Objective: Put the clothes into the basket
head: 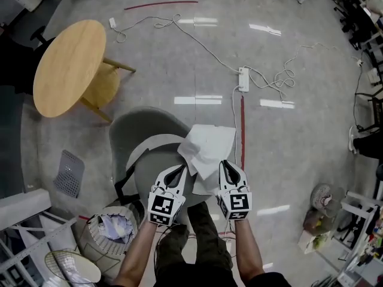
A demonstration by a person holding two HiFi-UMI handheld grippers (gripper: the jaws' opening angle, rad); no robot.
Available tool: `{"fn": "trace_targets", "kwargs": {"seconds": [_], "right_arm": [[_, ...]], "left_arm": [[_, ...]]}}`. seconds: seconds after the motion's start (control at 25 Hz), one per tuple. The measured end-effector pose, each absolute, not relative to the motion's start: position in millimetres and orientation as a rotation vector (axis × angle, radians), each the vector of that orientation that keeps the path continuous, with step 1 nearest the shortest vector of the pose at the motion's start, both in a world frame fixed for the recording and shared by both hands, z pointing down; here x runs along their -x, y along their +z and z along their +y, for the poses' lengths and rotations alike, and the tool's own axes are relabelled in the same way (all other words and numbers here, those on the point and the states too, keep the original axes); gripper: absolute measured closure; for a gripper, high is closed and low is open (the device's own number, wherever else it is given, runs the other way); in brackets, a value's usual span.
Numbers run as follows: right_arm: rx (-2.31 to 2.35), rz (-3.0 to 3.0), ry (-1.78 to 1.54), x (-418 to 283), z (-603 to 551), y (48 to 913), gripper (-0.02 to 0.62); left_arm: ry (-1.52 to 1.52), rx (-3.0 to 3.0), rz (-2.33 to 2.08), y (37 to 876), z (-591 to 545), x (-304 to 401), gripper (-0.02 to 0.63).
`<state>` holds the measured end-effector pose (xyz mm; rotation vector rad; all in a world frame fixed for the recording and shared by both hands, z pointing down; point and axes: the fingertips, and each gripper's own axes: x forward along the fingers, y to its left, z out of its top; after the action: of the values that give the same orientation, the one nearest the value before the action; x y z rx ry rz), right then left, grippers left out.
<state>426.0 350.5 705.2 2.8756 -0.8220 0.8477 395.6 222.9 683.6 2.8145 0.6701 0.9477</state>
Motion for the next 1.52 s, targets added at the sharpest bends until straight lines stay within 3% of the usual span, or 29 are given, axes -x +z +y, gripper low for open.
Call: {"fn": "trace_targets", "kwargs": {"seconds": [0.16, 0.24, 0.36, 0.56, 0.96, 1.36, 1.52], "right_arm": [[-2.886, -0.811, 0.881, -421, 355, 727, 0.541], [-2.902, -0.829, 0.948, -417, 355, 742, 0.373], [-2.916, -0.838, 1.047, -413, 357, 764, 0.294], [-2.888, -0.844, 1.147, -409, 360, 792, 0.272], [-2.873, -0.857, 1.218, -408, 357, 813, 0.276], [-2.816, -0.813, 1.232, -411, 362, 812, 0.505], [-2.800, -0.840, 1.234, -409, 358, 807, 0.549]], "left_arm": [[0.974, -2.807, 0.694, 698, 229, -394, 0.600], [0.992, -2.795, 0.697, 706, 230, -392, 0.600], [1.017, -2.783, 0.694, 715, 231, -391, 0.600], [1.040, -2.762, 0.697, 726, 237, -391, 0.600], [1.098, -2.732, 0.690, 748, 238, -387, 0.600], [1.103, -2.739, 0.667, 745, 237, -384, 0.600], [1.087, -2.754, 0.652, 738, 234, -384, 0.600]]}}
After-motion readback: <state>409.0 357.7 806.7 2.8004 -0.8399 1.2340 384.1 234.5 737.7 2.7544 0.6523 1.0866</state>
